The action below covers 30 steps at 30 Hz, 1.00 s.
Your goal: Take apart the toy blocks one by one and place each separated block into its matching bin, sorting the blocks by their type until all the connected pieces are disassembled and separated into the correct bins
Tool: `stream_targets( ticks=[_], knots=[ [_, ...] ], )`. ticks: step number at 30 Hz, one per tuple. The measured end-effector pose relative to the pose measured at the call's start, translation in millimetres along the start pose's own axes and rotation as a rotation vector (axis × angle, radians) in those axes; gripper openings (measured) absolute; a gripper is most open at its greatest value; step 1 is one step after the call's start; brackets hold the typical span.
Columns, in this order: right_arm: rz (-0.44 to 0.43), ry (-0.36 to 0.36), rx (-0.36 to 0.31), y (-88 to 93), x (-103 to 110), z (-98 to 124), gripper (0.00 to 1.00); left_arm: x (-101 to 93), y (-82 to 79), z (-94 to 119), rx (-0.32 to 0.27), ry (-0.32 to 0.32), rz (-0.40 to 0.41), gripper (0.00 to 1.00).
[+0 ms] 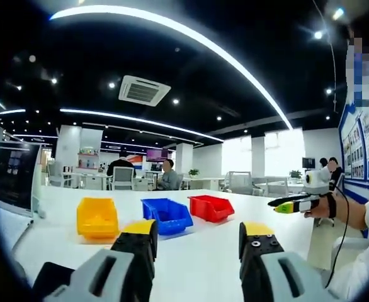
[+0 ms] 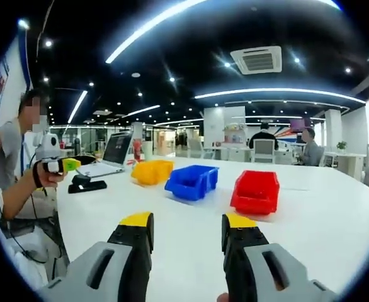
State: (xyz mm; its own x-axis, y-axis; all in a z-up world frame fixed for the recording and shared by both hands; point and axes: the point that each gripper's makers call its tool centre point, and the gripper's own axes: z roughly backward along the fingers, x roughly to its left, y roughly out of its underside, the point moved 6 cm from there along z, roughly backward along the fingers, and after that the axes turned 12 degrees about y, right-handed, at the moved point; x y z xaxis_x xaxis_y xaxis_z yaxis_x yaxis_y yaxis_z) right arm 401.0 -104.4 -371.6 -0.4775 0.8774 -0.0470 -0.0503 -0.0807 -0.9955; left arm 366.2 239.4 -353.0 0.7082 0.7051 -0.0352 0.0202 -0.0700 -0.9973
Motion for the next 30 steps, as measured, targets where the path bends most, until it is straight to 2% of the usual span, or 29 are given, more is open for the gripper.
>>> stream_targets(
  ticks=[30],
  knots=[
    [0.014, 0.01, 0.012, 4.3, -1.8, 2.7, 0.41, 0.0, -0.2, -0.1, 0.007, -0.002, -0.01, 0.51]
  ],
)
